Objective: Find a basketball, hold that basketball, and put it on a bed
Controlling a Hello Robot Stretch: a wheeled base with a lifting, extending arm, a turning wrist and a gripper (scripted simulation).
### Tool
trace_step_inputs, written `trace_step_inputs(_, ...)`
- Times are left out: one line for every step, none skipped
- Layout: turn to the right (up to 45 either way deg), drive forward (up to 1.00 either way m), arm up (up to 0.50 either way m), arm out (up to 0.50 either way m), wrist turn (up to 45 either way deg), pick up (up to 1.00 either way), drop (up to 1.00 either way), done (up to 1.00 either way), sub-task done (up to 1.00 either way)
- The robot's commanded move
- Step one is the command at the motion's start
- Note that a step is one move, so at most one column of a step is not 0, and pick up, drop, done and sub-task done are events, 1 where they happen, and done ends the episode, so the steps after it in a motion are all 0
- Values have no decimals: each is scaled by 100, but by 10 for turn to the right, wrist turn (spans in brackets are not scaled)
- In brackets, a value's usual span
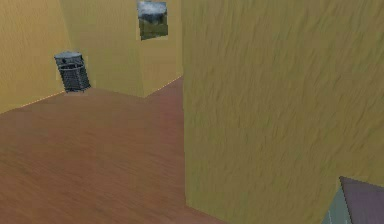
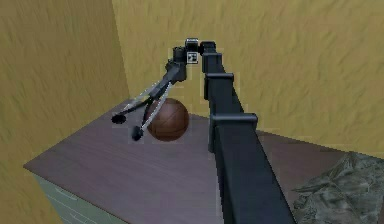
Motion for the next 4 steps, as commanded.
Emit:
trace_step_inputs(0,0,0,0,450,0,0,0,0)
trace_step_inputs(0,0,0,0,450,0,0,0,0)
trace_step_inputs(0,0,0,0,180,0,0,0,0)
trace_step_inputs(0,0,-24,0,0,0,0,0,0)
